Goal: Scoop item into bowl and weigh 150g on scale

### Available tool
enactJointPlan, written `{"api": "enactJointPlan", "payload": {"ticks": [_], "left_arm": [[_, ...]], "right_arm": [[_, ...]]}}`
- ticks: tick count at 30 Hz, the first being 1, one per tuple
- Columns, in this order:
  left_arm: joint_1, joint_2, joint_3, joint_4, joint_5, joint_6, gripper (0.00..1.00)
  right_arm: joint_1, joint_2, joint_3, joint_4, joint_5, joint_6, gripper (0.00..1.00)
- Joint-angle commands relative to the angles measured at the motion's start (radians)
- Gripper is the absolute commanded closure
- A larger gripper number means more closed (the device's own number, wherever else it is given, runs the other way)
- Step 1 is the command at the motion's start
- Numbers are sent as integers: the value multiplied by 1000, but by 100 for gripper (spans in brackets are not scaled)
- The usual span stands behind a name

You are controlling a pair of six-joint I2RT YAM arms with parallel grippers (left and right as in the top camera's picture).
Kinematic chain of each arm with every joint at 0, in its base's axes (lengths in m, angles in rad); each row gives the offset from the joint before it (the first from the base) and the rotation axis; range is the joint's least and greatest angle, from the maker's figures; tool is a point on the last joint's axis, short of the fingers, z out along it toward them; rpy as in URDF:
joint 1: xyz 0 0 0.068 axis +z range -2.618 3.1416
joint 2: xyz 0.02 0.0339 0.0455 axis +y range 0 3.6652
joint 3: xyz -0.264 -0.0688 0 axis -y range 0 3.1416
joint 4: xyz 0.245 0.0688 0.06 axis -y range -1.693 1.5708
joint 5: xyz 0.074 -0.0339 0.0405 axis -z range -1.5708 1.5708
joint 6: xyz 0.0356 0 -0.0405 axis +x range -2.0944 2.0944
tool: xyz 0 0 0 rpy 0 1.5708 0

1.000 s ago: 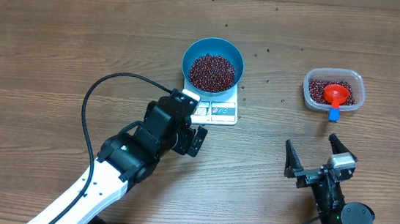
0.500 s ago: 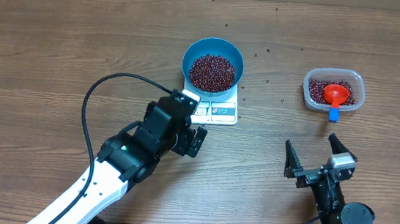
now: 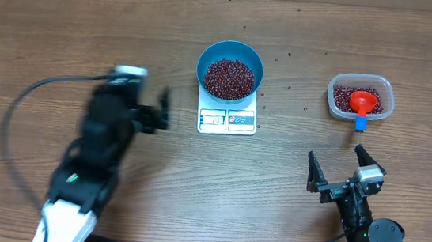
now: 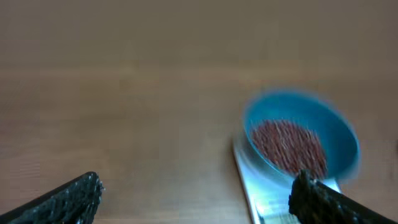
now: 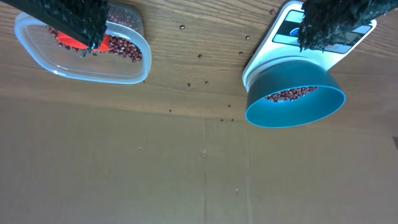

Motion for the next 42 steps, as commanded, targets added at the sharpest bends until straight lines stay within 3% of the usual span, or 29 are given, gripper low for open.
{"api": "enactJointPlan", "payload": {"ticks": [1, 7, 10, 22, 42], "left_arm": [[158, -138, -111, 51, 235, 18, 0], [286, -419, -329, 137, 256, 48, 0], [286, -543, -437, 143, 226, 102, 0], [248, -880, -732, 139, 127, 115, 1], [232, -915, -731, 141, 111, 120, 0]], "right_arm": [[5, -11, -11, 5, -3, 6, 0], [5, -11, -11, 5, -3, 6, 0], [5, -11, -11, 5, -3, 6, 0], [5, -11, -11, 5, -3, 6, 0], [5, -11, -11, 5, -3, 6, 0]]}}
